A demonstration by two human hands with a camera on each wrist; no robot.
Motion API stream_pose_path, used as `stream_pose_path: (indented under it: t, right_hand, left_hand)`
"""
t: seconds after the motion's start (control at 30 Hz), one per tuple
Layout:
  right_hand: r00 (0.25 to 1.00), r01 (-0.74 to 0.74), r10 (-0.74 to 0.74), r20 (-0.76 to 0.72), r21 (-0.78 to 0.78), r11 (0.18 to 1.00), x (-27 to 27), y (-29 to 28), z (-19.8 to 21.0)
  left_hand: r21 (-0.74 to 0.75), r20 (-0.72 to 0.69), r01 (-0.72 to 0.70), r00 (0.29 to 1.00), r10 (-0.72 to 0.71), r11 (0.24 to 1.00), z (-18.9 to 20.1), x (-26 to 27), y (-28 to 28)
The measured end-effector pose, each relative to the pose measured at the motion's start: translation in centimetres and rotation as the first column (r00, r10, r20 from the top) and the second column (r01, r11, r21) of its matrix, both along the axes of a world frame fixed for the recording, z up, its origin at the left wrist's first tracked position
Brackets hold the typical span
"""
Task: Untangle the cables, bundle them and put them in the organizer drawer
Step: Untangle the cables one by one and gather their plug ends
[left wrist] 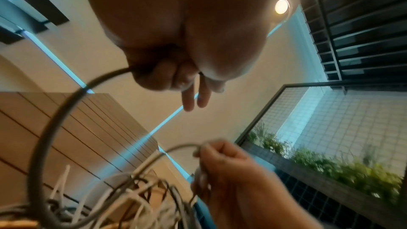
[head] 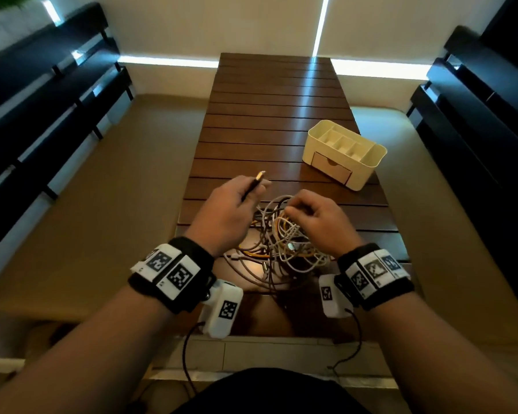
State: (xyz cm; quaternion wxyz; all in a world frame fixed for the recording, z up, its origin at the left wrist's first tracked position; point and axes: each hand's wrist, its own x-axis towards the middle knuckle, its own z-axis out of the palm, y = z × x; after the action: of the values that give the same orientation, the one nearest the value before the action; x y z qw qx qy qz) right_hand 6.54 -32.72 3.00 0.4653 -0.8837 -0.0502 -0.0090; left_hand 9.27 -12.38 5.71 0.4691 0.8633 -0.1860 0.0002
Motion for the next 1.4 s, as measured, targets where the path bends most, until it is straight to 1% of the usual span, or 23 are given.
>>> stream_pose_path:
  t: [0.1, 0.17, 0.23, 0.3, 0.37, 0.43, 0.47, 0.5, 0.6, 0.7, 0.77, 0.8, 0.83, 0.87, 0.9, 0.97, 1.0, 1.03, 1.1, 1.17, 1.27, 1.33, 1.4]
  right_hand:
    - [0.998, -0.012, 0.01, 0.058, 0.049, 0.999, -0.5, 0.4, 0.3]
    - [0.998, -0.022, 0.019, 0.068, 0.051, 0.998, -0.7, 0.2, 0.3]
    - [0.998, -0.03, 0.025, 0.06, 0.087, 0.996, -1.2, 0.1, -0.1]
    - [0.999, -0.023, 0.013, 0.05, 0.198, 0.98, -1.7, 0.1, -0.8]
    - [0.999, -0.029, 0.023, 0.023, 0.33, 0.943, -2.1, 0.6, -1.5]
    - [0.999, -0.047, 0.054, -0.005, 0.425, 0.904, -2.2, 1.2, -2.4]
    - [0.998, -0.051, 0.066, -0.02, 0.427, 0.903, -2.2, 1.4, -2.9]
    - [0.996, -0.057, 0.08, -0.04, 0.4, 0.915, -2.2, 1.6, -3.3]
    - [0.992, -0.06, 0.082, -0.096, 0.21, 0.976, -2.0, 1.6, -4.2]
    - [0.998, -0.006, 0.007, -0.061, 0.023, 1.0, -0.9, 0.3, -4.3]
    - [0.999, 0.034, -0.035, -0.017, -0.056, 0.998, 0.2, -0.5, -3.8]
    - [0.999, 0.05, -0.05, -0.004, -0.076, 0.996, 0.7, -0.9, -3.2]
    - [0.997, 0.072, -0.071, 0.016, -0.074, 0.995, 1.1, -1.2, -2.5]
    - [0.994, 0.104, -0.101, 0.05, -0.048, 0.993, 1.5, -1.4, -1.6]
    - [0.985, 0.137, -0.136, 0.106, 0.006, 0.991, 1.7, -1.6, -0.4]
    - [0.955, 0.16, -0.197, 0.22, 0.175, 0.972, 2.1, -1.6, 1.6]
    - [0.949, 0.141, -0.207, 0.236, 0.265, 0.954, 2.3, -1.5, 2.3]
    - [0.955, 0.127, -0.204, 0.215, 0.326, 0.937, 2.5, -1.5, 2.4]
    - [0.976, 0.132, -0.179, 0.12, 0.327, 0.936, 2.7, -1.6, 1.7]
    - [0.987, 0.126, -0.146, 0.065, 0.241, 0.962, 2.3, -1.5, 0.8]
    - [0.99, 0.024, -0.049, 0.136, 0.179, 0.984, 1.6, -0.1, 1.2]
    - [0.977, -0.052, 0.017, 0.212, 0.158, 0.986, 1.4, 0.7, 1.9]
    - [0.972, -0.068, 0.027, 0.234, 0.165, 0.984, 1.3, 0.7, 2.5]
  left_hand:
    - [0.12, -0.107, 0.16, 0.983, -0.147, 0.98, -0.4, -0.4, -1.7]
    - [0.148, -0.151, 0.204, 0.972, -0.182, 0.968, -0.4, -0.5, -2.4]
    - [0.166, -0.124, 0.187, 0.978, -0.168, 0.968, -0.2, -0.5, -2.8]
    - [0.227, -0.076, 0.158, 0.987, -0.144, 0.961, 0.0, -0.1, -2.9]
    - [0.29, -0.06, 0.148, 0.989, -0.137, 0.945, 0.3, 0.2, -2.9]
    - [0.303, -0.052, 0.127, 0.992, -0.117, 0.944, 0.9, 0.4, -2.7]
    - [0.292, -0.042, 0.105, 0.994, -0.097, 0.951, 1.2, 0.4, -2.5]
    - [0.274, -0.024, 0.077, 0.997, -0.074, 0.959, 1.7, 0.4, -2.2]
    - [0.176, 0.053, -0.019, 0.999, 0.01, 0.984, 3.4, 0.1, -1.1]
    - [-0.019, 0.101, -0.134, 0.986, 0.135, 0.991, 4.8, -0.2, 0.7]
    - [-0.192, 0.039, -0.187, 0.979, 0.198, 0.963, 4.6, -0.2, 2.1]
    - [-0.254, -0.017, -0.213, 0.976, 0.216, 0.943, 4.1, -0.3, 2.8]
    - [-0.269, -0.069, -0.243, 0.97, 0.233, 0.932, 3.4, -0.4, 3.3]
    - [-0.227, -0.109, -0.275, 0.96, 0.257, 0.934, 2.6, -0.4, 3.9]
    - [-0.146, -0.137, -0.299, 0.95, 0.28, 0.943, 1.7, -0.5, 4.3]
    - [0.021, -0.168, -0.295, 0.941, 0.294, 0.955, 0.2, -0.3, 5.0]
    - [0.079, -0.168, -0.282, 0.942, 0.291, 0.956, -0.4, 0.0, 5.2]
    - [0.111, -0.164, -0.278, 0.942, 0.294, 0.954, -0.7, 0.2, 5.2]
    - [0.099, -0.145, -0.288, 0.943, 0.3, 0.953, -0.6, 0.6, 4.9]
    - [0.027, -0.094, -0.252, 0.963, 0.254, 0.967, 0.0, 0.7, 4.0]
    - [-0.03, -0.038, -0.079, 0.996, 0.078, 0.996, 1.2, 0.3, 1.0]
    - [0.009, -0.045, 0.062, 0.997, -0.062, 0.998, 1.4, 0.1, -0.9]
    - [0.1, -0.075, 0.147, 0.987, -0.139, 0.984, 1.8, 0.2, -2.0]
